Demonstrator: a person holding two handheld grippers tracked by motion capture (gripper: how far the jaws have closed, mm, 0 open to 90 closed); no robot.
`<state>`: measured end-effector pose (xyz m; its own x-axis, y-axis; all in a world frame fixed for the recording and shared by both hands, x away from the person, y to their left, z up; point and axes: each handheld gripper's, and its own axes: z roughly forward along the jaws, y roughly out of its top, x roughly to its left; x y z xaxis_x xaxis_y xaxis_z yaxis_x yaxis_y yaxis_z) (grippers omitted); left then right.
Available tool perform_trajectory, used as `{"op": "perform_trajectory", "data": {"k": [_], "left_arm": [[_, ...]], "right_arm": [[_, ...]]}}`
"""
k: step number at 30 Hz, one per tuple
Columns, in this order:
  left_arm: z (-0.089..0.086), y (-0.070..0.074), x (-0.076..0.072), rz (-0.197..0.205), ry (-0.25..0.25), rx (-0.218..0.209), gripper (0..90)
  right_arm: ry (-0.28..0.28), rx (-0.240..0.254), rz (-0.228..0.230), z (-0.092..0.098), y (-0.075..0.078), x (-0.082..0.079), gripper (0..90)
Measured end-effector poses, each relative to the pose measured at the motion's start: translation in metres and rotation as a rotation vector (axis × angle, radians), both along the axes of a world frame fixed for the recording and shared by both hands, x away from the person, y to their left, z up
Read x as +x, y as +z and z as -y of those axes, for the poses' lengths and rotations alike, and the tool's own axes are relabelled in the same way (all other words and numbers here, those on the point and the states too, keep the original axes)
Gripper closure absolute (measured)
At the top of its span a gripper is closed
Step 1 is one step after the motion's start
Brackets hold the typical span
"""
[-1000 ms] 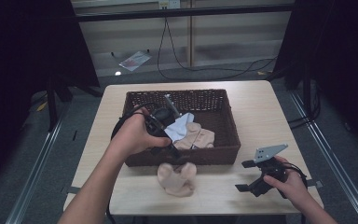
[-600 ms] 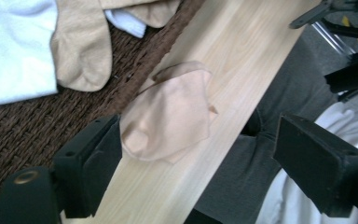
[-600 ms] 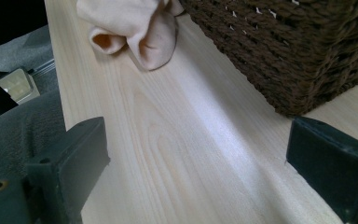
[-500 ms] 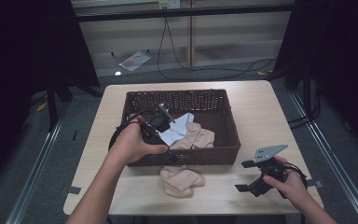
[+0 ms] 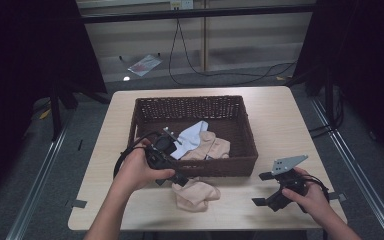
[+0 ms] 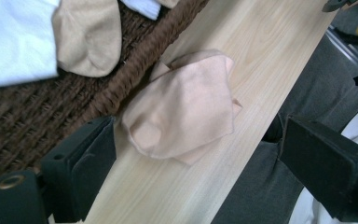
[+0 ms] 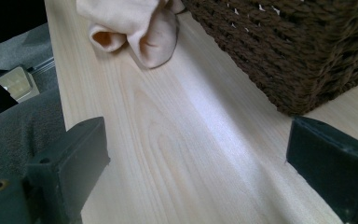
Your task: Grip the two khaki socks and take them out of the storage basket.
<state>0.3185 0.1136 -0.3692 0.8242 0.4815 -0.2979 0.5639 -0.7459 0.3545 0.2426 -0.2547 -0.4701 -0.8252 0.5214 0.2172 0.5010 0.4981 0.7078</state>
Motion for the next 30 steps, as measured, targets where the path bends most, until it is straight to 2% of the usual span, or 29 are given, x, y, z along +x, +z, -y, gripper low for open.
{"op": "perform_trajectory", "data": {"k": [5,7,13,16,18,19,21,23,24,30], "left_arm": [[-0.005,-0.011,-0.004,0.009,0.006,-0.003,10.2],[-0.008,-0.015,-0.006,0.025,0.005,0.0,10.1],[-0.014,-0.028,-0.012,0.031,0.006,-0.007,9.6],[-0.016,-0.039,-0.015,0.021,0.004,-0.027,8.8],[-0.016,-0.045,-0.017,0.022,-0.004,-0.022,8.6],[-0.016,-0.046,-0.017,0.037,-0.021,-0.012,8.3],[-0.016,-0.048,-0.018,0.062,-0.021,-0.018,8.1],[-0.016,-0.053,-0.021,0.059,-0.02,-0.04,7.9],[-0.016,-0.057,-0.023,0.066,-0.039,-0.042,8.1],[-0.006,-0.066,-0.03,0.061,-0.067,-0.04,8.7]], "right_arm": [[0.001,-0.001,0.001,0.0,0.0,0.0,5.2],[0.0,-0.001,0.002,0.0,0.0,0.0,5.2],[0.001,-0.003,0.0,0.0,0.0,0.0,5.2],[0.002,-0.004,0.0,0.0,0.0,0.0,5.2],[0.002,0.0,0.0,-0.001,-0.001,0.0,5.2],[0.003,-0.004,-0.002,-0.001,-0.001,0.0,5.2],[0.006,-0.003,0.0,-0.001,-0.001,0.0,5.2],[0.006,-0.004,0.002,-0.001,-0.001,0.0,5.2],[0.007,-0.006,0.0,-0.001,-0.001,0.0,5.2],[0.006,-0.01,0.003,-0.001,-0.001,-0.001,5.2]]}}
